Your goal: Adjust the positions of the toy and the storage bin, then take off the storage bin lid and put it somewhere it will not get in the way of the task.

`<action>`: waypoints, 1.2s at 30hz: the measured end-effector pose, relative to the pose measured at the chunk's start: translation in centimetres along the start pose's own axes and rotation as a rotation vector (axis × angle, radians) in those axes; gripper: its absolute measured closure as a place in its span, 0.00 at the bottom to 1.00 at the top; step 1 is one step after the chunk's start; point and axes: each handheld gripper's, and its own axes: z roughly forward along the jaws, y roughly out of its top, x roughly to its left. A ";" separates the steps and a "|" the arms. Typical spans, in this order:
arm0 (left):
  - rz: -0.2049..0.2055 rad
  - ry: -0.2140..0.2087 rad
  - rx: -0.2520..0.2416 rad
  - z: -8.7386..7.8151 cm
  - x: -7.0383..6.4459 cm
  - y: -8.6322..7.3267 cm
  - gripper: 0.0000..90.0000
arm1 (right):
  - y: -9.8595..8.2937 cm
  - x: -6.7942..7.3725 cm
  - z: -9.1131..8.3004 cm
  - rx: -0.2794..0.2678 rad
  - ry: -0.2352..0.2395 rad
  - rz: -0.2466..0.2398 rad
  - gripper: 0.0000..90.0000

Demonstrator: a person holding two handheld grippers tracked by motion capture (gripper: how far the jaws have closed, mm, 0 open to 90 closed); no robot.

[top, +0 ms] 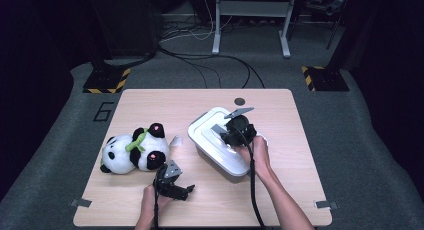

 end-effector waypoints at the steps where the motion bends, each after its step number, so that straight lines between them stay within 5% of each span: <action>1: 0.000 0.000 0.000 0.0 0.0 0.0 0.08 | 0.1 0.1 0.0 -0.001 -0.004 -0.040 0.74; 4: 0.002 0.000 0.005 0.0 0.0 0.0 0.08 | 0.1 -0.3 0.0 0.004 0.017 -0.098 0.72; 10: 0.005 -0.001 0.005 -0.1 0.0 0.0 0.08 | -0.3 -1.5 0.2 -0.024 0.106 -0.050 0.74; 16: 0.004 -0.001 0.005 -0.1 0.0 0.0 0.09 | -0.1 -0.2 0.3 -0.019 0.037 0.034 0.74; 28: 0.004 -0.002 0.006 -0.1 0.0 0.0 0.09 | 0.1 0.2 0.6 -0.039 0.029 -0.016 0.74; 32: 0.004 -0.002 0.006 -0.1 0.0 0.0 0.09 | 0.3 0.4 0.7 -0.036 0.006 -0.075 0.72; 36: 0.004 -0.002 0.006 -0.1 0.0 0.0 0.09 | 0.2 -0.1 0.6 -0.030 0.047 -0.027 0.71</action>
